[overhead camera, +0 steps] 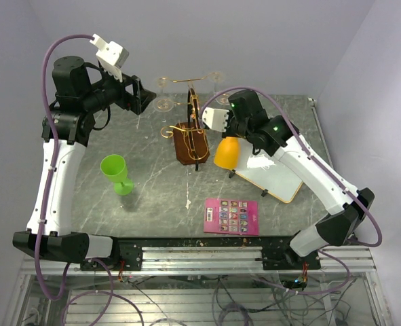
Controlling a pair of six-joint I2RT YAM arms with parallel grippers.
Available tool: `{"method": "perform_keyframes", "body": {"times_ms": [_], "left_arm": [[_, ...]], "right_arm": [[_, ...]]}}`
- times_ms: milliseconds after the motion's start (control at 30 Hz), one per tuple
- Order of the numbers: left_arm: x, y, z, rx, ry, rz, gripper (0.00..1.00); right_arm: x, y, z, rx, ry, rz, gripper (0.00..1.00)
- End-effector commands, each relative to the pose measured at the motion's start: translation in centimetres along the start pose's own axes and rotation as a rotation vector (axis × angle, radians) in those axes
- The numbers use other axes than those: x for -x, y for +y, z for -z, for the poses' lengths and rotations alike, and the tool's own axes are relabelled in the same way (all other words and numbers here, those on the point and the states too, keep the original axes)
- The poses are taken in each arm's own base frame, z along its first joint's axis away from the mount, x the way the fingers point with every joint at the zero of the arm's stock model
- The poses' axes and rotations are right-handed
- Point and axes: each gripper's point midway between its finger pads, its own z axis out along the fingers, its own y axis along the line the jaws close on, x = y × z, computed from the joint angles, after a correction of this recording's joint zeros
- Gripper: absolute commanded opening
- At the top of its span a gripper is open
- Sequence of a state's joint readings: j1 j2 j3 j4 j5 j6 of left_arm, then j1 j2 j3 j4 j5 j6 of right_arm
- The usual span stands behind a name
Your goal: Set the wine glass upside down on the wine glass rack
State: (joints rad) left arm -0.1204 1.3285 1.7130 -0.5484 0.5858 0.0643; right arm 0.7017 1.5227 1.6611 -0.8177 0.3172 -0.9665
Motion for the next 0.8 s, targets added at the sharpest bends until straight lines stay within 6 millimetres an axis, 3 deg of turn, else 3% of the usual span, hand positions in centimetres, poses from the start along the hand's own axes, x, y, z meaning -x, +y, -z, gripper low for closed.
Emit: {"method": "perform_keyframes", "body": {"times_ms": [0, 467, 767], "left_arm": [[0.6, 0.7, -0.2, 0.019, -0.024, -0.031, 0.96], [0.4, 0.7, -0.4, 0.011, -0.019, -0.028, 0.96], [0.3, 0.6, -0.2, 0.012, -0.018, -0.034, 0.96]], "right_arm": [[0.6, -1.0, 1.9, -0.008, -0.051, -0.002, 0.00], [0.9, 0.0, 1.6, 0.035, -0.071, 0.000, 0.00], [1.2, 0.6, 2.1, 0.068, -0.100, -0.004, 0.06]]}}
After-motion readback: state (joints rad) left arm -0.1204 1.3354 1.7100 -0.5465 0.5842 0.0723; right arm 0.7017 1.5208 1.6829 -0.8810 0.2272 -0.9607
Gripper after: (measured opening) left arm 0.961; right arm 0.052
